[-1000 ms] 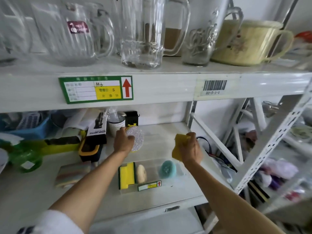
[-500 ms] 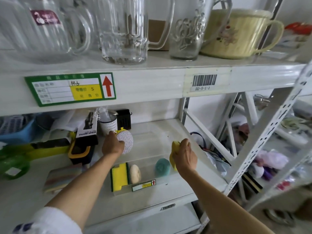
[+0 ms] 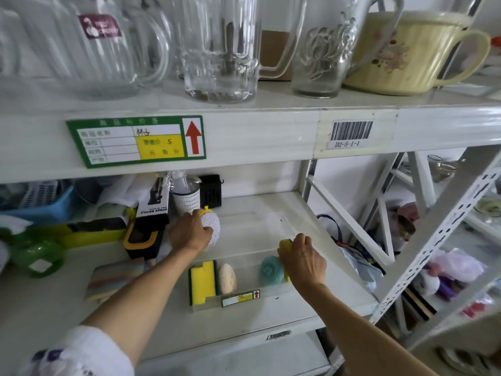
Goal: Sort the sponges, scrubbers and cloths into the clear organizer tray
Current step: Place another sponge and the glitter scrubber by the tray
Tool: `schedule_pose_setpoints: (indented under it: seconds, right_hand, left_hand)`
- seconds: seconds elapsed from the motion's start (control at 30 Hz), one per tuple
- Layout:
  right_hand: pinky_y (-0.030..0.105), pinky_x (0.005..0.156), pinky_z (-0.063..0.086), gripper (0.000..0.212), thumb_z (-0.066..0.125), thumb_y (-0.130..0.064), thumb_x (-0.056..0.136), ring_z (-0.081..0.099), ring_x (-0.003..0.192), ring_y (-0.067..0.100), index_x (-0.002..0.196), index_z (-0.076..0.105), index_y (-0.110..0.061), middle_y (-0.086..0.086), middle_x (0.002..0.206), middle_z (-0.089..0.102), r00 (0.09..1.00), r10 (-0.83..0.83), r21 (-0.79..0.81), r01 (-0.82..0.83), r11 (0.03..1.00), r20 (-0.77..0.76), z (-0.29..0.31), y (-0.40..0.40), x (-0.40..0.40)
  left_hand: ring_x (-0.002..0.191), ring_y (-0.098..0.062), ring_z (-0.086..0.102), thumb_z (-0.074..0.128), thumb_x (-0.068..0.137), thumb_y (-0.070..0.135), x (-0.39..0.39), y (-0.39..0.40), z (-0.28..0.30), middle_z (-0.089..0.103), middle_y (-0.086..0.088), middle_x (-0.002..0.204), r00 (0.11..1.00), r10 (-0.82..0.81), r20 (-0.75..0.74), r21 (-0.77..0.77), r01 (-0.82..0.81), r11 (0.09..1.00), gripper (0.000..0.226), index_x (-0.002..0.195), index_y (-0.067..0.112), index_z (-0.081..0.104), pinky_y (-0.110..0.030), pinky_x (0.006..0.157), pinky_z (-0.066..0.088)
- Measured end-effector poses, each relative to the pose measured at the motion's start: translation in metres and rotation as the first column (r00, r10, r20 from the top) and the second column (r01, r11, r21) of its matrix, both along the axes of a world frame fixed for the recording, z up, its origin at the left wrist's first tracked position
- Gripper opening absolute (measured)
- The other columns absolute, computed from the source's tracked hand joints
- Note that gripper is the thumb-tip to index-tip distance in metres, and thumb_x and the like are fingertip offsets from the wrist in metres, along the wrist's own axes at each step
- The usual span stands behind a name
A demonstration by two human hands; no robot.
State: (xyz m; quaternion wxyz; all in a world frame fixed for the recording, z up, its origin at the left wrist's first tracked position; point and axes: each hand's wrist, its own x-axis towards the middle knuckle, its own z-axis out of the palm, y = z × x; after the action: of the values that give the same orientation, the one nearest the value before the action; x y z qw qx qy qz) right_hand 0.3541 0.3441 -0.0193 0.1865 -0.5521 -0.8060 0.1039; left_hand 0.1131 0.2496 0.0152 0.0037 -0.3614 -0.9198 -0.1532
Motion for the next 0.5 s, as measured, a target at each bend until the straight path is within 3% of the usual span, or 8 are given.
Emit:
schedule_pose_setpoints:
  seconds: [0.13,0.33,0.5]
  right_hand:
    - [0.034,0.062,0.042,0.029,0.042,-0.038,0.088,0.061,0.081,0.031,0.098,0.049,-0.011,0.007,0.092,0.054,1.0,-0.026,0.016,0.026,1.0,-0.004,0.002,0.004,-0.001]
    - [0.033,0.06,0.04,0.022,0.038,-0.037,0.09,0.048,0.07,0.026,0.09,0.041,-0.015,0.004,0.086,0.048,0.999,-0.042,-0.001,0.042,0.999,-0.007,0.002,0.003,0.0]
    - [0.037,0.067,0.047,0.024,0.041,-0.037,0.09,0.056,0.081,0.027,0.096,0.047,-0.014,0.006,0.093,0.054,0.998,-0.049,0.033,0.048,0.998,0.029,0.004,0.0,0.0]
  left_hand:
    - [0.113,-0.034,0.056,0.054,0.077,0.038,-0.008,-0.004,-0.003,0.066,-0.013,0.117,0.999,0.041,0.009,-0.015,-0.041,0.999,0.041,0.11,0.013,0.057,-0.047,0.09,0.04]
    - [0.126,-0.032,0.048,0.056,0.084,0.026,-0.013,-0.004,0.003,0.055,-0.007,0.135,0.99,-0.134,0.046,-0.008,0.134,0.991,0.059,0.14,0.029,0.04,-0.046,0.097,0.039]
    - [0.133,-0.032,0.043,0.054,0.089,0.022,-0.013,0.001,0.003,0.05,-0.01,0.141,0.987,-0.149,0.062,-0.002,0.15,0.989,0.061,0.146,0.022,0.031,-0.046,0.103,0.04]
